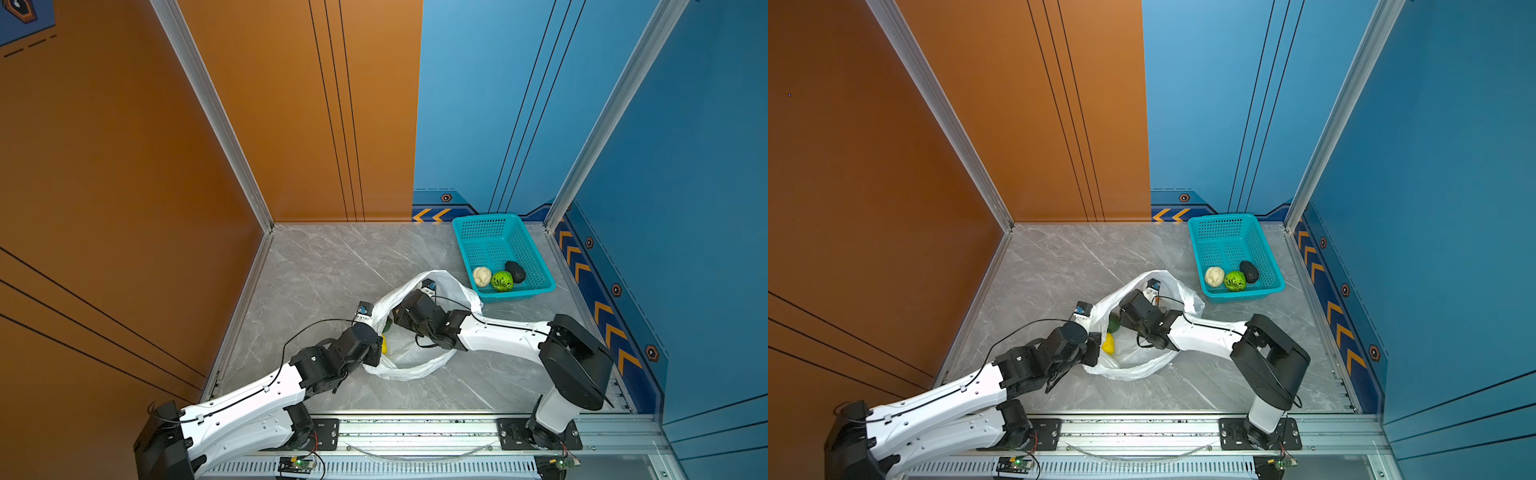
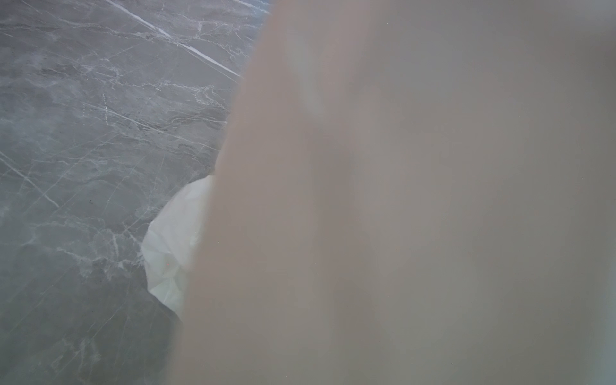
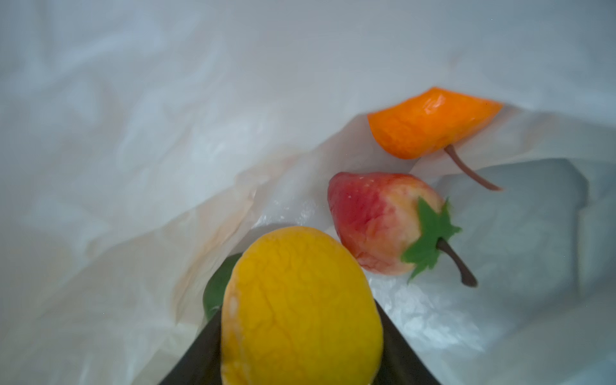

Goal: Untie the knot of the plastic bag and take out the fruit
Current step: Pick up the fruit from the plastic bag.

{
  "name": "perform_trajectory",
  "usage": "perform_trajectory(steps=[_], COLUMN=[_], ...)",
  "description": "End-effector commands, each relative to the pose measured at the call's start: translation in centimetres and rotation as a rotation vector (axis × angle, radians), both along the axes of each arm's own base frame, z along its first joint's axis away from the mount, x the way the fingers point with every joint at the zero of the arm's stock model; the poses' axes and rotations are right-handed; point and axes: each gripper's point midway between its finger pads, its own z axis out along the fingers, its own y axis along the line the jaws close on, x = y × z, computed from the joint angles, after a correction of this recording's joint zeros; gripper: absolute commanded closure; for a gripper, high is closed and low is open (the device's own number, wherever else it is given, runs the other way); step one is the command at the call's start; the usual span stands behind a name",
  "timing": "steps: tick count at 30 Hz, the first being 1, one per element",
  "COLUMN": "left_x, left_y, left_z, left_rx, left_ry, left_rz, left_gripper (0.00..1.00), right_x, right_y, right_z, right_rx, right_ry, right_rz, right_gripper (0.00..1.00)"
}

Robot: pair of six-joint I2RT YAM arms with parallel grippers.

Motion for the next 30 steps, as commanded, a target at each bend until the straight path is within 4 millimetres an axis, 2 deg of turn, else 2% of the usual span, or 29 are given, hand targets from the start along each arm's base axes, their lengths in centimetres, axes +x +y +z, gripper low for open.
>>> perform_trajectory(steps=[1, 4, 8, 15, 19, 23, 30], left_x=[-0.8, -1.0, -1.1, -1.0, -1.1, -1.1, -1.4], left_y=[0.7, 0.6, 0.7, 0.7, 0.9, 0.8, 0.8], left_z=[-1.1, -1.1, -1.2, -1.1, -1.1, -1.1, -1.5], left_rx=[0.038, 0.045, 0.056, 0.058, 0.063, 0.063, 0.078], left_ry=[0.038, 0.047, 0.055, 0.05, 0.051, 0.053, 0.069], left_rz=[-0.024, -0.037, -0.042, -0.039, -0.038, -0.04, -0.052], left_gripper=[1.0, 1.0, 1.0, 1.0, 1.0, 1.0, 1.0], right_x=[-4.0, -5.9, -7.9, -9.1, -8.8, -7.6, -3.7], right_y=[-1.9, -1.5, -0.8, -2.2, -3.8, -5.6, -9.6], right_z=[-1.2, 0.4, 3.6, 9.5, 13.6, 17.0, 21.9], right_rx=[-0.146, -0.171, -0.219, -0.232, -0.232, -0.197, -0.144], right_ry=[0.091, 0.086, 0.05, -0.015, -0.069, -0.107, -0.162], right_rz=[0.124, 0.204, 0.303, 0.349, 0.356, 0.342, 0.265], right_gripper=[0.59, 0.58, 0.58, 0.59, 0.59, 0.59, 0.59])
